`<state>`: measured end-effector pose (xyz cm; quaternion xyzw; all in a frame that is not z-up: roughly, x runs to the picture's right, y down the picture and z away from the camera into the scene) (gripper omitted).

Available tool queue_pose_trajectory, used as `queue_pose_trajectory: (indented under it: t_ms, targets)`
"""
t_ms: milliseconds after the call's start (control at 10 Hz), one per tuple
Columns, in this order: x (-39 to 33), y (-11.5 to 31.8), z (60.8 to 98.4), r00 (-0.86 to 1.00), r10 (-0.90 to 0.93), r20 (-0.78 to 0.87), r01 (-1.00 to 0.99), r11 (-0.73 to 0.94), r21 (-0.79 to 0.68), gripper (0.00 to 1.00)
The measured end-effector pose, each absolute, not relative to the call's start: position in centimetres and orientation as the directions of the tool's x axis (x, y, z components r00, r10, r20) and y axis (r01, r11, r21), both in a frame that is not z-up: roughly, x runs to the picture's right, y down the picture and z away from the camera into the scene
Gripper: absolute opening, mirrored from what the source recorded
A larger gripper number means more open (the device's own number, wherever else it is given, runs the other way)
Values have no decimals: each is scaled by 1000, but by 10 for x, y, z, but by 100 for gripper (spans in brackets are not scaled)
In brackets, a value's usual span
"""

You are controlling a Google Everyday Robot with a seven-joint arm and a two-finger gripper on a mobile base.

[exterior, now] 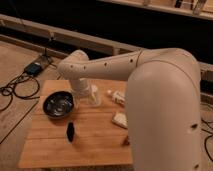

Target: Place the ceramic cup over the eraser

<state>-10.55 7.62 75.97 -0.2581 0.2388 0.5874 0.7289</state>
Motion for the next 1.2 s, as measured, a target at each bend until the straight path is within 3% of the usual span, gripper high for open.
queue_pose_trajectory:
  t_ms: [500, 1200]
  targets:
    - [-89, 40, 815, 212, 736, -643, -976, 193, -101, 65]
    - [-76, 10, 858, 208, 745, -633, -978, 147, -147, 65]
